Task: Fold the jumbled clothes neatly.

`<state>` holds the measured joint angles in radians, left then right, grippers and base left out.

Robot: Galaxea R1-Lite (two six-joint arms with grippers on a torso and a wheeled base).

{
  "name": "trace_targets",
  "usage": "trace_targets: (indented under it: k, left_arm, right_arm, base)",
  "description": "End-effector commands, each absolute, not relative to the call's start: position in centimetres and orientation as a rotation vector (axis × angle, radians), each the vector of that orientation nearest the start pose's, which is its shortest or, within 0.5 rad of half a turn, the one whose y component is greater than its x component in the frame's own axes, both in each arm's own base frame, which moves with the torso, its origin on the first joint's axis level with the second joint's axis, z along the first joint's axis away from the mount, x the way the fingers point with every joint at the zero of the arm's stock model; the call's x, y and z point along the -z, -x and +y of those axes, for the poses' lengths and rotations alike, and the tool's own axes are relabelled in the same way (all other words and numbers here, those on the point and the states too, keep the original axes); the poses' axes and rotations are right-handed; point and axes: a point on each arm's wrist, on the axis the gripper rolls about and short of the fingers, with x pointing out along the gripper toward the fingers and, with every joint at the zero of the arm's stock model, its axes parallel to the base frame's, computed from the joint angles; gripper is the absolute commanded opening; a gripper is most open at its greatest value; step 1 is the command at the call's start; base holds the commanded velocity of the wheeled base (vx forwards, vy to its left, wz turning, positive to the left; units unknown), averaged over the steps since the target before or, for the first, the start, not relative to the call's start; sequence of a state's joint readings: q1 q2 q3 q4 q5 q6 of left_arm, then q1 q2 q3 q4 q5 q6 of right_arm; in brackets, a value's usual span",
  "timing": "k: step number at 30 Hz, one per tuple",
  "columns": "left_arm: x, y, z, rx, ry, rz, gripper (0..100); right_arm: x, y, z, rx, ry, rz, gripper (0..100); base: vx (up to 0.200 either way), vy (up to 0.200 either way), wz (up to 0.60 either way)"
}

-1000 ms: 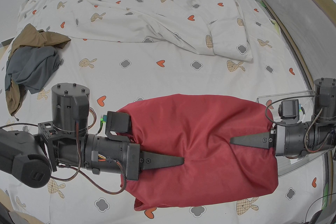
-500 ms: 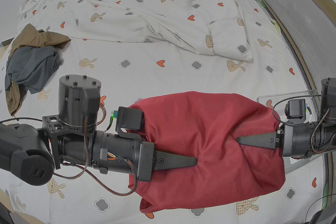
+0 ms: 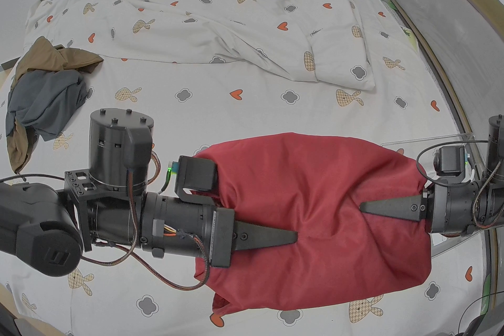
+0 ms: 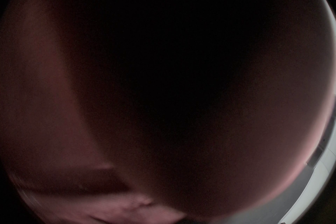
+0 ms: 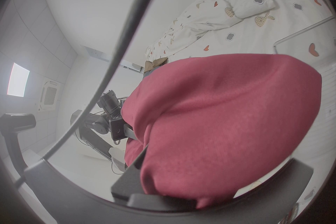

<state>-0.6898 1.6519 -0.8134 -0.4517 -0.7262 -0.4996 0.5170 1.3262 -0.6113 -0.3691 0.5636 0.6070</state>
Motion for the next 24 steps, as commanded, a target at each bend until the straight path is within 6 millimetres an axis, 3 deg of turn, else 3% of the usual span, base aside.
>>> trace_targets:
  k: [1,20,24]
  left_arm:
    - [-18.2,-21.2,-19.6,1.263,0.414,0.764,0]
    - [-18.0,-21.3,-20.6,1.260,0.402,0.768,0]
    - [-17.9,-21.3,-20.7,1.253,0.401,0.771,0]
  right_arm:
    - [-20.0,-17.0,10.6,-0.908,-0.555,0.669,0]
    - [-19.9,-16.4,8.7,-0.843,-0.575,0.630,0]
    - [-19.9,-16.5,8.7,-0.842,-0.576,0.632,0]
  base:
    - [0.000,0.000,0.00]
    - [0.000,0.000,0.00]
    - [-0.200,0.000,0.00]
